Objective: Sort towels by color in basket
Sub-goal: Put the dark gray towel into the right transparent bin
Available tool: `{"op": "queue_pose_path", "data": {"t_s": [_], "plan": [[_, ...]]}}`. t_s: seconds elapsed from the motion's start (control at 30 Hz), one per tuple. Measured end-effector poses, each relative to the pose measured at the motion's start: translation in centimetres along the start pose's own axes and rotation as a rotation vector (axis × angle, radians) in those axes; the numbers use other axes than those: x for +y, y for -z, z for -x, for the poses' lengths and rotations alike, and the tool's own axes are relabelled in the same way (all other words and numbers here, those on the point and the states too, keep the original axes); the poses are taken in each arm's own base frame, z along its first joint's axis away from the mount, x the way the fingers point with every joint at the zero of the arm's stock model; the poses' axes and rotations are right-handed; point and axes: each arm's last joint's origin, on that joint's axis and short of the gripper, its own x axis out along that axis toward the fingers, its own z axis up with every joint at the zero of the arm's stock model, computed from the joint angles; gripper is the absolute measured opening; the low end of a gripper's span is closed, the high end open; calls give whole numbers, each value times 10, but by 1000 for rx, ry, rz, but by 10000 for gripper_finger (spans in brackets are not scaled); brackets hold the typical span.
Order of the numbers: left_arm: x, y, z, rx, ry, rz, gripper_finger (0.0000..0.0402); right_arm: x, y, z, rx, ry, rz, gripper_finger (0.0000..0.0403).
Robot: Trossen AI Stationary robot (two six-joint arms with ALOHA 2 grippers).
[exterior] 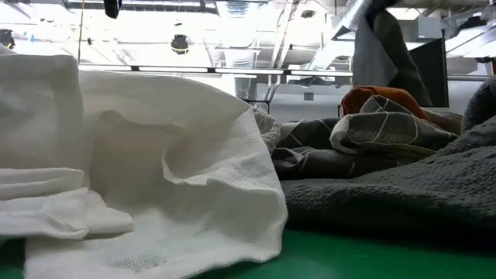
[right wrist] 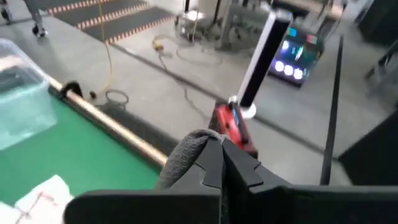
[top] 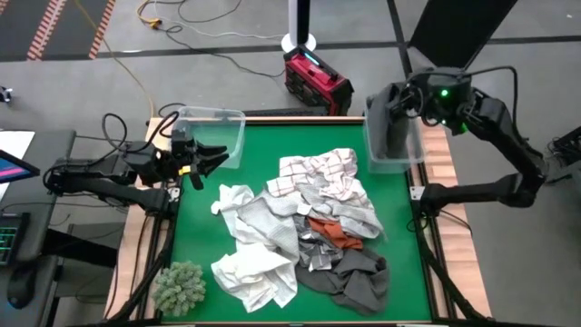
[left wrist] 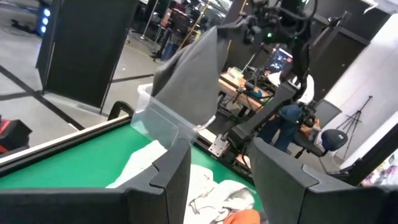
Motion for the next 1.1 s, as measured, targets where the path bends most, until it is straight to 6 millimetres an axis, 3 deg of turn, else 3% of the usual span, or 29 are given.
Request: {"op": "queue_pose_path", "data": {"t_s": [0.43, 0.63, 0.9, 1.1], "plan": [[0, 0, 0, 2, 2, 37, 155, -11, 94, -28, 256, 100, -134, 21], [-1, 0, 0, 10, 16, 92, 155, -1, 131, -63, 391, 70, -74, 21], [-1, 0, 0, 11, 16, 104, 155, -7, 144, -112, 595, 118, 70, 21], [0, 0, 0, 9, 13, 99, 155, 5, 157, -114, 753, 78, 295, 21]]}}
